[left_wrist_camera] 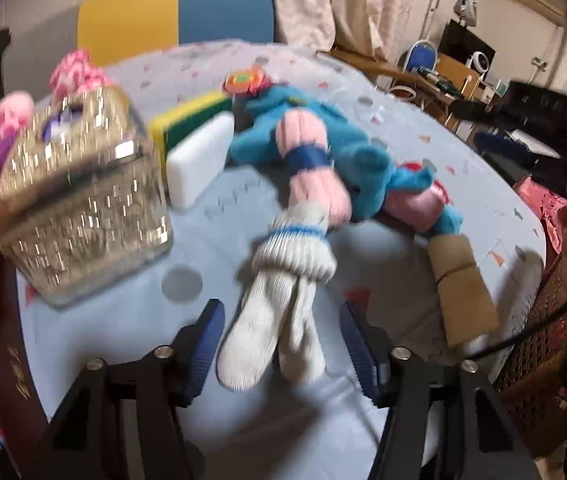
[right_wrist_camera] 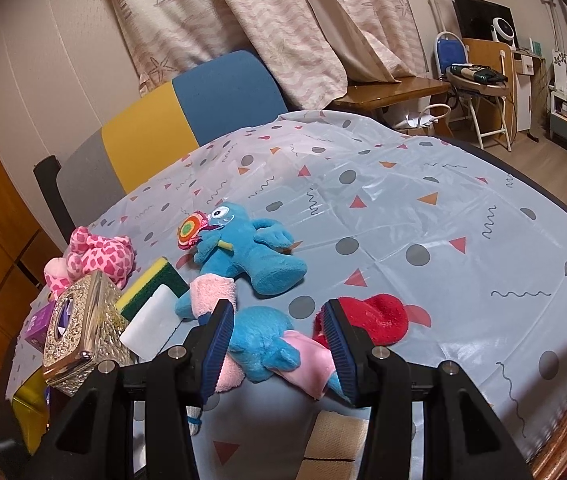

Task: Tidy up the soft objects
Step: 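Grasp the white knit sock with the left gripper, then grasp the white sponge with the right gripper while the left lifts the sock, then carry the sock into the gold tray and open the left gripper while the right holds the sponge, then carry the white sponge toward the gold tray with the right gripper, then lower the white sponge into the gold tray and open the right gripper, then grasp the beige mesh roll with the left gripper while the right moves toward the scrub sponge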

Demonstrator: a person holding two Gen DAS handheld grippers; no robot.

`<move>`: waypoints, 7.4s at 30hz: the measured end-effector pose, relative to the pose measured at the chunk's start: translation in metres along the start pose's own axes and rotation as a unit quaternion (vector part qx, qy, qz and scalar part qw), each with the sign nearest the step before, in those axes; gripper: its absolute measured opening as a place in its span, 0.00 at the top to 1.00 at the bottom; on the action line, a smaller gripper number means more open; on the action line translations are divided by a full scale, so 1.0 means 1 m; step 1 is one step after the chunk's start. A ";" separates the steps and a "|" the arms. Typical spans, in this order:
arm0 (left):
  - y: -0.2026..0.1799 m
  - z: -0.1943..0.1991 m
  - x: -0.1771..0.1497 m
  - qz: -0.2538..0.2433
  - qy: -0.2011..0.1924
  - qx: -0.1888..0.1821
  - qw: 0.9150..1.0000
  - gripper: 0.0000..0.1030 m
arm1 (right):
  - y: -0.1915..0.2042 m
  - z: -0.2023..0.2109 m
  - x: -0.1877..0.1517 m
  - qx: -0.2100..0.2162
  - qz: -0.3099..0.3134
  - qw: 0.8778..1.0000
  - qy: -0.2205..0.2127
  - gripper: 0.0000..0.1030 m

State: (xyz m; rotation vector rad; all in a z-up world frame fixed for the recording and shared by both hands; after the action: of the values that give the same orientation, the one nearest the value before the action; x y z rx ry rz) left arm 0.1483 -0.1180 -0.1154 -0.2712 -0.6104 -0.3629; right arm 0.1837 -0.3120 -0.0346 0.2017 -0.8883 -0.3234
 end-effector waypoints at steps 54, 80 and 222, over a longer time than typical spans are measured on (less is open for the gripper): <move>0.041 0.011 -0.054 0.062 -0.032 -0.005 0.998 0.65 | 0.150 -0.133 -0.072 0.116 0.092 0.947 0.287 0.82; 0.083 0.121 -0.045 0.119 -0.093 -0.004 0.988 0.66 | 0.121 -0.077 -0.126 0.160 0.151 0.922 0.319 0.83; 0.184 0.179 -0.064 0.171 -0.113 0.176 0.963 0.32 | 0.105 0.030 -0.061 0.120 0.112 0.975 0.147 0.60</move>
State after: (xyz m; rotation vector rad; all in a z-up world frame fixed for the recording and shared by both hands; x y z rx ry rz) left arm 0.0842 0.1266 -0.0390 -0.0719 -0.8253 0.1151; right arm 0.1445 -0.1931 -0.0284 0.3604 -0.6464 0.0272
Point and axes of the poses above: each gripper's, at about its wrist camera, not at the fingertips, and z roughly against the way its jaws point, y to its left, x to its top, the point moved 9 cm from there along -z, roughly the way its jaws point, and after that the axes turned 1 degree about z, right-handed, at the moved point
